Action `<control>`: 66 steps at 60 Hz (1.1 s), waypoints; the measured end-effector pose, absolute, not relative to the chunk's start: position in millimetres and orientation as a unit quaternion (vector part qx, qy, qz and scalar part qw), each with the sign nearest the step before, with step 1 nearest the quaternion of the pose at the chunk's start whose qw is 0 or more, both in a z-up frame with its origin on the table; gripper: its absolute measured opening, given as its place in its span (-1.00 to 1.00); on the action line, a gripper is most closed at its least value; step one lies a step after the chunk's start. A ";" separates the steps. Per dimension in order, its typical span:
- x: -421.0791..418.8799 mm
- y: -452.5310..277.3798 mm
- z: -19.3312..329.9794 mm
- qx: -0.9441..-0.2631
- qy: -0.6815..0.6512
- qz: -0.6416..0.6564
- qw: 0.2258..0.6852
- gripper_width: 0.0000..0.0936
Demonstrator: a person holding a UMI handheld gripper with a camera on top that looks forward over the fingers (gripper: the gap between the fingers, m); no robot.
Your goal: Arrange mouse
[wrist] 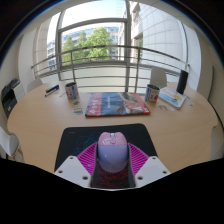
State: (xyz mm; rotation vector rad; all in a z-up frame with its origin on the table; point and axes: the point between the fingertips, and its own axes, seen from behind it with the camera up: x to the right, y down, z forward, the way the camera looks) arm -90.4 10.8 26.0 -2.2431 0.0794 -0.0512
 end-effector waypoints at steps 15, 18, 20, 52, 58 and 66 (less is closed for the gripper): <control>-96.0 -0.7 -12.8 -0.916 0.039 -0.022 0.399 0.27; -96.1 -5.0 -5.9 -0.915 0.041 -0.023 0.400 0.62; -97.0 -8.6 1.1 -0.914 0.038 -0.025 0.403 0.83; -126.2 -181.8 151.8 -0.886 0.024 -0.049 0.460 0.80; -134.6 -217.2 161.7 -0.884 0.021 -0.046 0.466 0.80; -140.5 -257.8 163.7 -0.884 0.020 -0.047 0.465 0.81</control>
